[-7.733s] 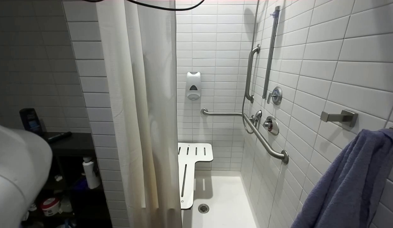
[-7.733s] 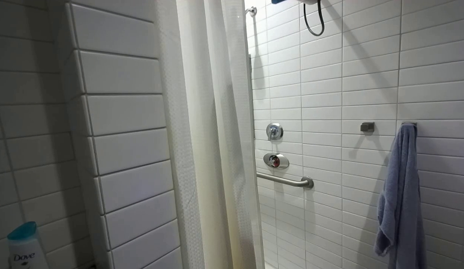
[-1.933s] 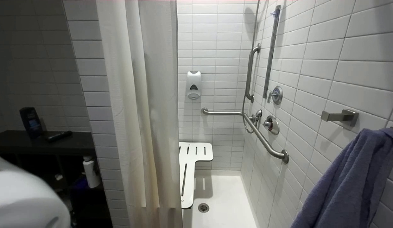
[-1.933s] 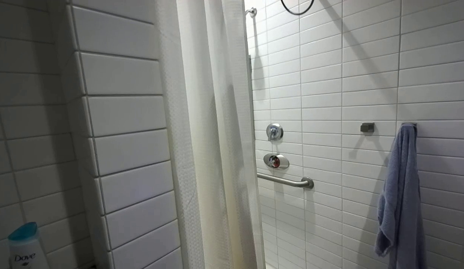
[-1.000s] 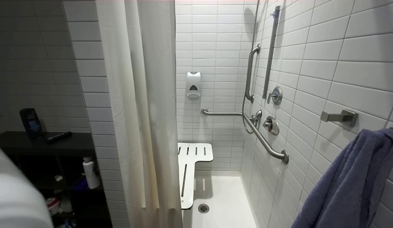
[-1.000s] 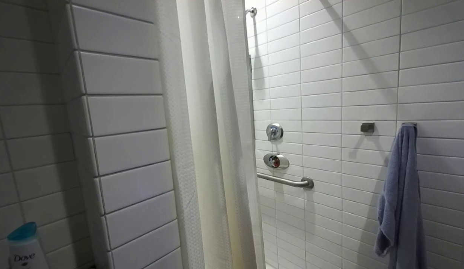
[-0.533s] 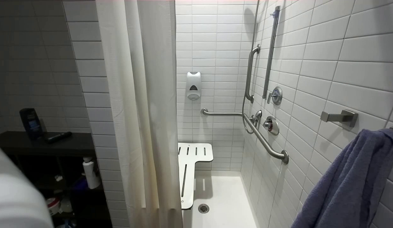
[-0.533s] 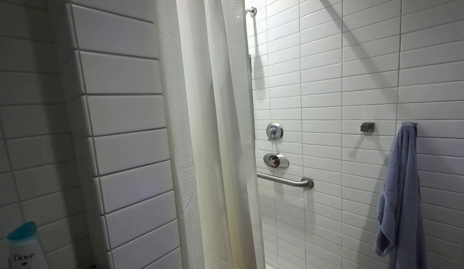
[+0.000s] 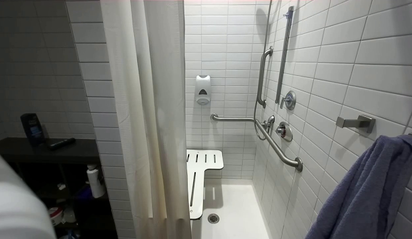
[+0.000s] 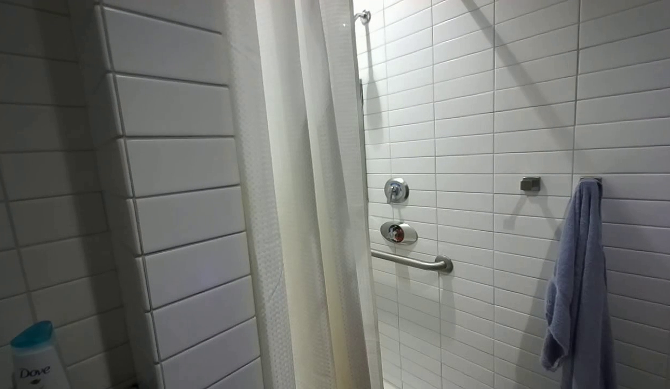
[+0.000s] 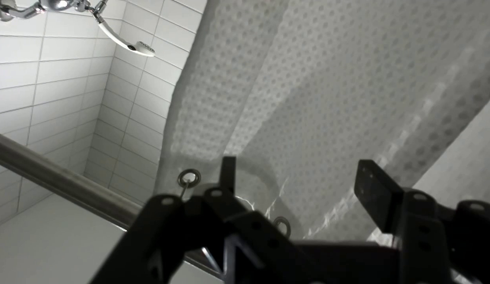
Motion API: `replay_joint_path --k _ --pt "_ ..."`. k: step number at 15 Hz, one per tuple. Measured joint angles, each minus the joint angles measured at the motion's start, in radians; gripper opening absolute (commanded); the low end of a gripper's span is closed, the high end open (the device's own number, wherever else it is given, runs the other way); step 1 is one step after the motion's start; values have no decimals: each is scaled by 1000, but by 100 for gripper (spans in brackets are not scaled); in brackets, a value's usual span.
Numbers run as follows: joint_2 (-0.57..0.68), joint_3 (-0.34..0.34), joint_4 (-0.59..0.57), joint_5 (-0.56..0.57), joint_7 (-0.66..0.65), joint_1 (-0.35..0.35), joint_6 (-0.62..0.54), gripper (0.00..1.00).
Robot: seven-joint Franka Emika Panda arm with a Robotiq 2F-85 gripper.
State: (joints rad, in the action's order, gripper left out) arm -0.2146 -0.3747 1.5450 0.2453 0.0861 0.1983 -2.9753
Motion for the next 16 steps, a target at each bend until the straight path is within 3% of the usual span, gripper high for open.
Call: replay_joint_path --k 14,15,16 --pt "0 0 0 0 0 0 0 78" --pt "0 0 0 0 0 0 0 94" --pt "0 0 0 0 0 0 0 94"
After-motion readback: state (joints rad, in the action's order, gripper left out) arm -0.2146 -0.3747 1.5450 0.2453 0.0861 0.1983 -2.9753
